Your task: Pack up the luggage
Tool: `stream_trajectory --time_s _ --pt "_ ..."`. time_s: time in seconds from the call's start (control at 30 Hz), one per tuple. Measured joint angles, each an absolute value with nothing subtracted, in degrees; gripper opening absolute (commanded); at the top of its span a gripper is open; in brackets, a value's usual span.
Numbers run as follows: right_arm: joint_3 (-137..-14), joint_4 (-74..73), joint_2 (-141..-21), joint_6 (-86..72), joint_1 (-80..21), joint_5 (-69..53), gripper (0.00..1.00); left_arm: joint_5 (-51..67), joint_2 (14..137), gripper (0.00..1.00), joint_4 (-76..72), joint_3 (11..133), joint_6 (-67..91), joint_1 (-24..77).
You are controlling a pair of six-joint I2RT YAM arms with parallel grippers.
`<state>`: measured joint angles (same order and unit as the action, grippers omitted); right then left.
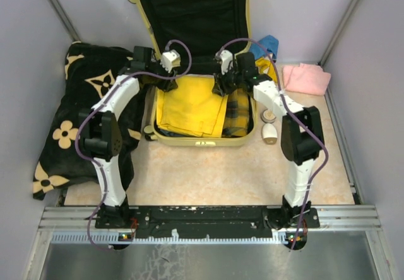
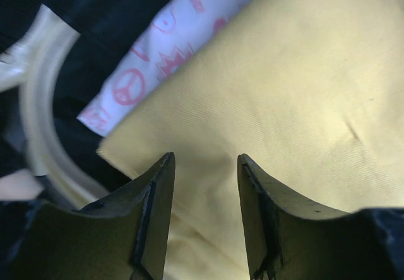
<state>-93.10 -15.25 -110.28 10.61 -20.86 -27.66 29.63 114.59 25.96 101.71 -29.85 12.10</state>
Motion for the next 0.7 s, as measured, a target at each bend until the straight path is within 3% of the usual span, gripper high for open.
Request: stream_trajectory --time_s 0.23,0.57,0.7 --pt "-92.84 -14.79 -119.37 12.1 -20.62 -27.09 0.43 29.06 119.15 0.52 26.24 98.26 -31.29 12.78" --pt "-81.62 -13.76 -110.89 18.94 -20.56 -28.08 0.5 28.93 107.61 0.55 21.96 80.53 -31.83 14.28" --pt "-80.86 -18.06 -108.92 19.4 -20.51 -28.82 0.57 28.47 105.93 0.65 24.51 80.09 -31.31 14.2"
